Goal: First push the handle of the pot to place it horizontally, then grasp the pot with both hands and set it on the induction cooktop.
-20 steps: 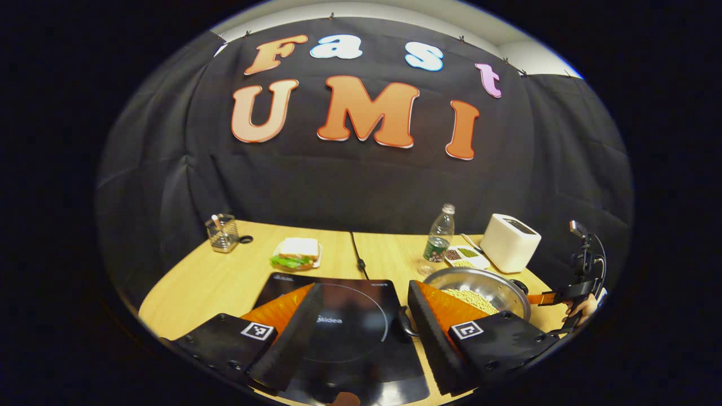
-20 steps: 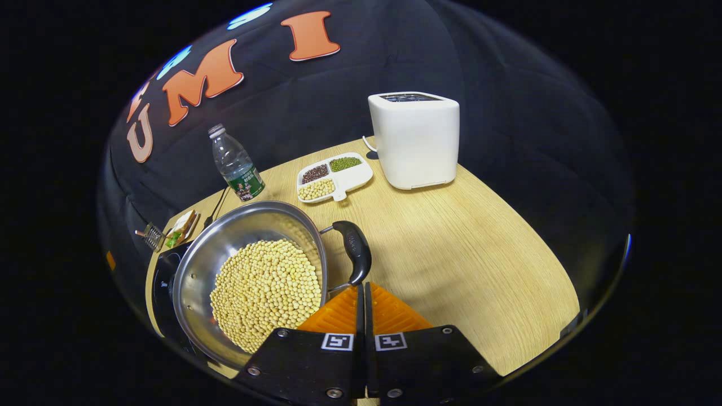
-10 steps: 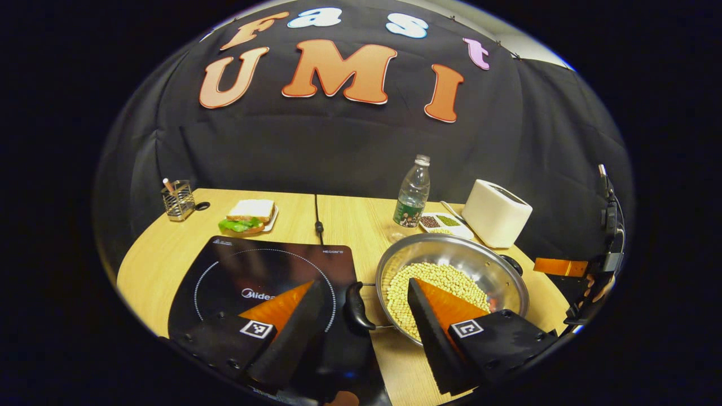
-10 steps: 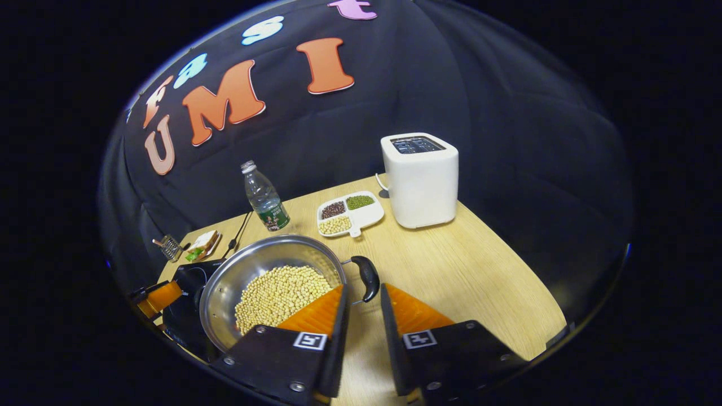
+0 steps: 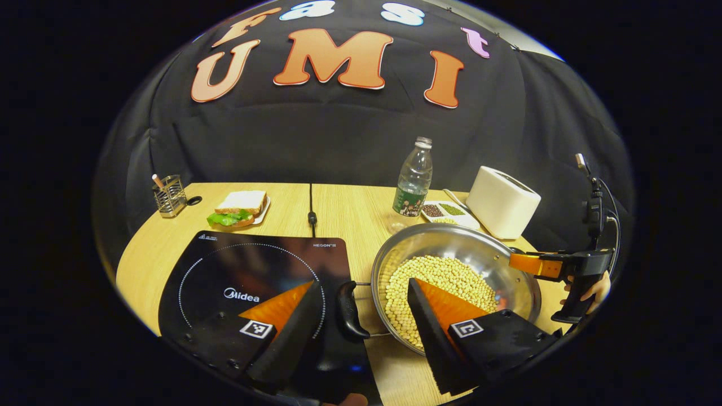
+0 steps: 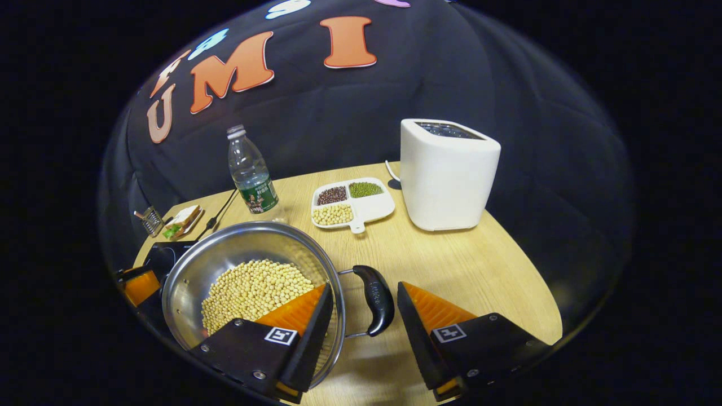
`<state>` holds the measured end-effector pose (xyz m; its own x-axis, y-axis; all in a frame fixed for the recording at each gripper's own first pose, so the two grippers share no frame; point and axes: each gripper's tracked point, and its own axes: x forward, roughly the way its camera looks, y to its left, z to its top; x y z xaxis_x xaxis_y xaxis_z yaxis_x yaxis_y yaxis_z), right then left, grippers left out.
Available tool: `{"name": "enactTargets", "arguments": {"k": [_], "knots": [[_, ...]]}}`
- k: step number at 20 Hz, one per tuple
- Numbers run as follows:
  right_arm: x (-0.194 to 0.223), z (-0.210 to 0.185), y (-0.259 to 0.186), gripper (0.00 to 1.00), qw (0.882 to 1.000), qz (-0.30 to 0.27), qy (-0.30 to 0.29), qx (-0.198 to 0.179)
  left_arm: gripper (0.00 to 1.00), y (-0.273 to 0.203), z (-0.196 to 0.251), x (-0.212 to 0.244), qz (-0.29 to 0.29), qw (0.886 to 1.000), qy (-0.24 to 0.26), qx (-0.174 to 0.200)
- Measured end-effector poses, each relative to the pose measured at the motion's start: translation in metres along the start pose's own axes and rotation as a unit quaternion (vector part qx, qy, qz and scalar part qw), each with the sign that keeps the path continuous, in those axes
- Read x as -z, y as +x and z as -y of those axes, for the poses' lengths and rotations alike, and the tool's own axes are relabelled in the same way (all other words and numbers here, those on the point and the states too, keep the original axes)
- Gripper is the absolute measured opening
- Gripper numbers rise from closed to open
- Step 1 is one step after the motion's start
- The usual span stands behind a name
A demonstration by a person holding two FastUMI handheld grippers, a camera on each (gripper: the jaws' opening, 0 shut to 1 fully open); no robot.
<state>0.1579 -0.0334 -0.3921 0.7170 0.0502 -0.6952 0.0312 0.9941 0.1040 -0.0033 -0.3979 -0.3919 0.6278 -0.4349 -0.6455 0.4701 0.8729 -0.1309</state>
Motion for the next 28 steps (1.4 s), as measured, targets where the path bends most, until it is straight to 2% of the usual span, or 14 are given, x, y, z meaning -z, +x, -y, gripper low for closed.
{"name": "enactTargets", "arguments": {"k": [4, 7, 10, 12, 13, 15, 16, 18, 20, 23, 24, 27, 28], "knots": [[0.013, -0.003, 0.009, 0.73, 1.0, -0.026, 0.002, -0.011, 0.99, 0.012, 0.003, 0.013, -0.029, 1.0, -0.006, 0.001], [0.013, -0.004, 0.009, 0.66, 1.0, -0.026, 0.004, -0.017, 0.98, 0.018, 0.005, 0.027, -0.054, 0.998, -0.016, 0.002], [0.014, -0.004, 0.008, 0.64, 0.999, -0.027, 0.005, -0.021, 0.97, 0.024, 0.005, 0.024, -0.048, 0.999, -0.025, -0.003], [0.015, -0.004, 0.006, 0.61, 0.999, -0.032, 0.009, -0.022, 1.0, 0.03, 0.008, 0.02, -0.032, 0.998, -0.058, 0.0], [0.016, -0.004, 0.005, 0.59, 0.999, -0.033, 0.013, -0.024, 0.99, 0.029, 0.007, 0.019, -0.022, 0.997, -0.069, 0.0], [0.016, -0.003, 0.002, 0.54, 0.999, -0.028, 0.027, -0.028, 0.99, 0.031, 0.008, 0.022, -0.018, 0.999, -0.043, 0.0], [0.017, -0.001, 0.001, 0.53, 0.999, -0.025, 0.034, -0.027, 0.93, 0.031, 0.01, 0.023, -0.016, 1.0, -0.019, -0.001], [0.019, 0.005, -0.001, 0.49, 0.999, -0.023, 0.034, -0.023, 0.93, 0.032, 0.016, 0.027, -0.025, 1.0, 0.005, -0.005], [0.021, 0.014, -0.005, 0.49, 0.999, -0.02, 0.039, -0.016, 0.93, 0.037, 0.014, 0.029, -0.035, 0.999, 0.023, -0.029], [0.023, 0.03, -0.009, 0.49, 0.999, -0.016, 0.052, -0.002, 0.67, 0.047, 0.027, 0.03, -0.05, 0.998, 0.011, -0.022], [0.023, 0.035, -0.014, 0.49, 0.998, -0.014, 0.059, 0.002, 0.67, 0.048, 0.031, 0.03, -0.057, 0.998, -0.018, -0.014], [0.023, 0.048, -0.019, 0.49, 0.997, -0.005, 0.07, 0.016, 0.57, 0.049, 0.045, 0.035, -0.08, 0.991, -0.107, 0.026], [0.022, 0.049, -0.022, 0.49, 0.997, -0.004, 0.073, 0.021, 0.55, 0.051, 0.047, 0.034, -0.085, 0.989, -0.117, 0.031]]}}
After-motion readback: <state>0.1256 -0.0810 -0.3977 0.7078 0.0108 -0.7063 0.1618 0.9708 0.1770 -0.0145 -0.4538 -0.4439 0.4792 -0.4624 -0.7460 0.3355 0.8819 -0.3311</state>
